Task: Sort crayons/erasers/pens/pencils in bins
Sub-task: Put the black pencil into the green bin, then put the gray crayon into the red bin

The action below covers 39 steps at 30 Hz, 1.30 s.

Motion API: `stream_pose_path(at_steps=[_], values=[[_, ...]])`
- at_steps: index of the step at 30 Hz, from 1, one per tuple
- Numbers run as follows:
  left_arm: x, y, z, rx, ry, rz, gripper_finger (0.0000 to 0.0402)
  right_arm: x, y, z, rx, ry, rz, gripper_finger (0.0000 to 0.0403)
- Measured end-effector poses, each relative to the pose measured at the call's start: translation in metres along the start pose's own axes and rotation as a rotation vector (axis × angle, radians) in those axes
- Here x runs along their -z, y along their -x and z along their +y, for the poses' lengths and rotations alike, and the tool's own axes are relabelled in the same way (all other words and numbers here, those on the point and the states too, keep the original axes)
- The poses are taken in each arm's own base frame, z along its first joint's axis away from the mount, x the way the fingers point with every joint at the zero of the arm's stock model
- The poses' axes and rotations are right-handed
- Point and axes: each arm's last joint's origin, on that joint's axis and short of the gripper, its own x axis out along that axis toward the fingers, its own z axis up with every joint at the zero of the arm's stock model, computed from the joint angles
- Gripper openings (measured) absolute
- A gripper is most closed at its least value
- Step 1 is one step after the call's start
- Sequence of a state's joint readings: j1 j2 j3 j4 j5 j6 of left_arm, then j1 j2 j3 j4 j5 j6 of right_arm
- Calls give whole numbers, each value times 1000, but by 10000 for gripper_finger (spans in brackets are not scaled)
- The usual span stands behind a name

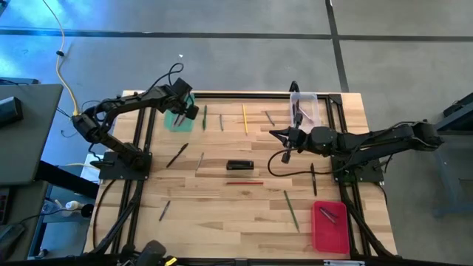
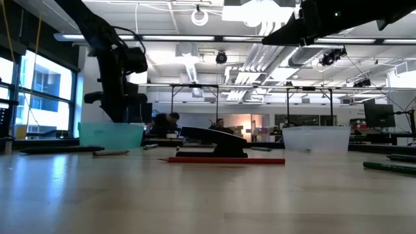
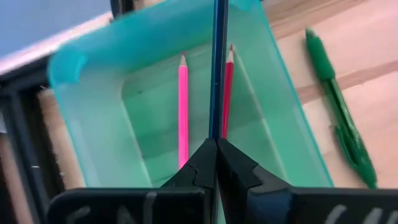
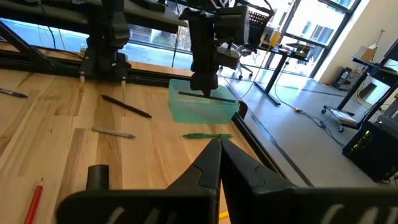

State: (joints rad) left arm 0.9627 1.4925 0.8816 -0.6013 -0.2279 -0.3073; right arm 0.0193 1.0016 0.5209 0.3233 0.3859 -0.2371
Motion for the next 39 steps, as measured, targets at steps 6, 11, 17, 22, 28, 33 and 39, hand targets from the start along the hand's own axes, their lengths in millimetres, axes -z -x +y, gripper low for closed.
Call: stream_pose_path(at_steps=[6, 11, 17, 22, 28, 33, 39], values=[[13, -16, 6, 2, -2, -5, 0, 0, 0, 0, 0, 0, 0, 0], [13, -17, 8, -3, -14, -1, 5, 0, 0, 0, 0, 0, 0, 0], [12, -8, 9, 6, -31, -34, 30, 0, 0, 0, 0, 0, 0, 0], [10, 10, 13, 18, -34, -104, 59, 0, 0, 0, 0, 0, 0, 0], [12, 39, 21, 19, -67, -205, 74, 0, 0, 0, 0, -1, 0, 0], [18, 74, 22, 83, -125, -341, 47, 0, 0, 0, 0, 0, 0, 0], [39, 110, 6, 210, -253, -580, 3, 0, 0, 0, 0, -1, 0, 0]])
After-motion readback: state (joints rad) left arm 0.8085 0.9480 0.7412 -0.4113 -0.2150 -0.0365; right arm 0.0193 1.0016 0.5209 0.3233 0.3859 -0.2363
